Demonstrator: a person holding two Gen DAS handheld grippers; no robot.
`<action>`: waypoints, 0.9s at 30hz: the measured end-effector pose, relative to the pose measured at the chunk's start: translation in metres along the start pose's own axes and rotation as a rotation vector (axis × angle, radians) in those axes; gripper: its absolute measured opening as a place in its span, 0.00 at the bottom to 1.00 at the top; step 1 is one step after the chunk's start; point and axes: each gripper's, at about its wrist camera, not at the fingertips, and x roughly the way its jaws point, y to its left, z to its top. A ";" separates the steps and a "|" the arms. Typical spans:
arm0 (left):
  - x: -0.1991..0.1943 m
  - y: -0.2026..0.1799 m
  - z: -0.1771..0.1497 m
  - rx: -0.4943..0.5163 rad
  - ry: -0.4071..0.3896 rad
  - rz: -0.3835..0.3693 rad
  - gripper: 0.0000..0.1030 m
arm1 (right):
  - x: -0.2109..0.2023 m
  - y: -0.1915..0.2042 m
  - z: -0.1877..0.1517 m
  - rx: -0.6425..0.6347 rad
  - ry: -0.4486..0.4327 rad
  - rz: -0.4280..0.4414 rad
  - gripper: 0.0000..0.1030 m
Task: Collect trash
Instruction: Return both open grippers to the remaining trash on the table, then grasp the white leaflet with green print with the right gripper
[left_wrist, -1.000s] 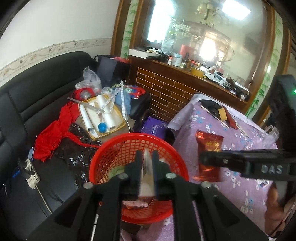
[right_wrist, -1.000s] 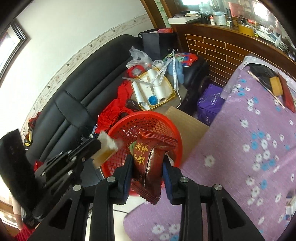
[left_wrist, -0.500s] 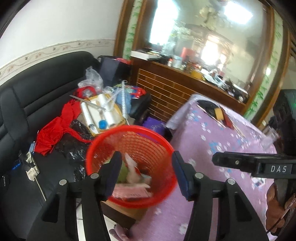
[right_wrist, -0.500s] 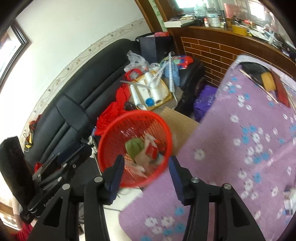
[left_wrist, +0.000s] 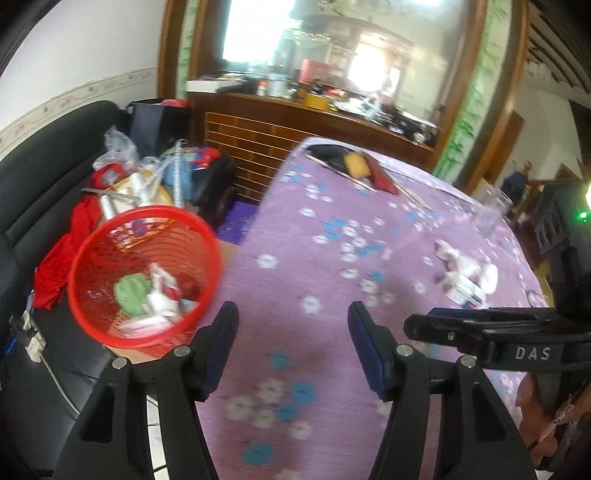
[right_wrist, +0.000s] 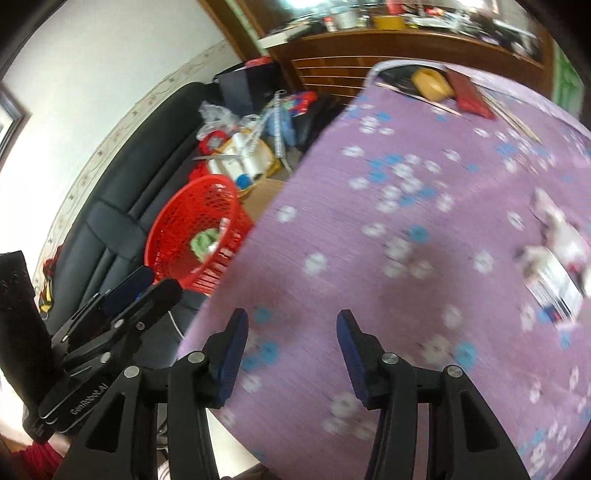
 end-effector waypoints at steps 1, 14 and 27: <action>0.000 -0.007 -0.001 0.007 0.003 -0.007 0.59 | -0.012 -0.021 -0.006 0.024 -0.014 -0.023 0.53; -0.009 -0.064 -0.021 0.094 0.053 -0.026 0.60 | -0.041 -0.192 0.015 0.004 0.035 -0.306 0.59; -0.008 -0.077 -0.023 0.114 0.090 -0.016 0.60 | 0.006 -0.212 0.024 -0.203 0.189 -0.329 0.42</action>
